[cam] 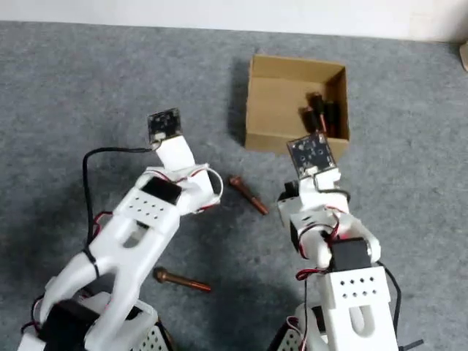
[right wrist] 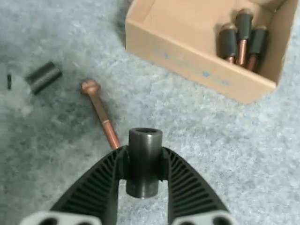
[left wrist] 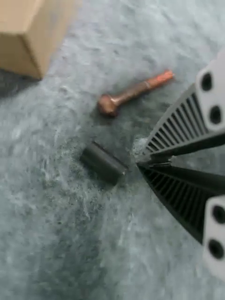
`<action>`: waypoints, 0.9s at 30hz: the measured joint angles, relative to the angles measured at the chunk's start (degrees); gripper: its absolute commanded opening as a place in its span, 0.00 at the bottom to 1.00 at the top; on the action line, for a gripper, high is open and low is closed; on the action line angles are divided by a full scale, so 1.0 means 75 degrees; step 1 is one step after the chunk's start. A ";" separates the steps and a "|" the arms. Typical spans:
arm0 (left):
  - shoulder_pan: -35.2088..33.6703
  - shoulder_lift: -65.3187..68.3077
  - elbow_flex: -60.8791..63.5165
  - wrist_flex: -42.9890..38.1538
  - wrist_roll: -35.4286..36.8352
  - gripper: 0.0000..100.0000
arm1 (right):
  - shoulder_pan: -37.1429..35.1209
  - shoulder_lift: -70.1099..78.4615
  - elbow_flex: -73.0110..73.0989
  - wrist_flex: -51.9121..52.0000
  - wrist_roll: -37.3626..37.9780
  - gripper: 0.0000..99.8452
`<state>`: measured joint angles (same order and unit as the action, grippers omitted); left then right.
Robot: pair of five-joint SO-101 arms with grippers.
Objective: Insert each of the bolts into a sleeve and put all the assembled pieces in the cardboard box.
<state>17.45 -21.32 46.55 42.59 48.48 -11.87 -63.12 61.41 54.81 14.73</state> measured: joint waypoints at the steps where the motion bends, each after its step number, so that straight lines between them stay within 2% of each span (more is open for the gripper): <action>1: 0.0000 0.0035 0.0000 -0.0105 0.0281 0.01 | 0.0000 0.0000 0.0129 -0.0070 0.0000 0.01; 8: 0.0469 0.0199 -0.0012 -0.1242 0.1829 0.01 | 0.0023 0.0000 0.0481 -0.0293 0.0000 0.01; 12: 0.0867 0.0586 -0.0047 -0.1524 0.2661 0.01 | 0.0105 0.0000 0.0481 -0.0340 0.0000 0.01; 19: 0.0985 0.2344 -0.1360 -0.1547 0.2895 0.01 | 0.0750 0.0000 0.0492 -0.0692 0.0000 0.01; 21: 0.1114 0.2919 -0.1735 -0.1547 0.2895 0.04 | 0.0750 0.0000 0.0574 -0.0703 0.0000 0.01; 27: 0.1407 0.4103 -0.2426 -0.1559 0.2895 0.23 | 0.0809 -0.0012 0.0715 -0.0821 0.0047 0.01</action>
<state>28.00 9.45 28.35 30.90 70.20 -5.80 -63.21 66.77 48.66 15.08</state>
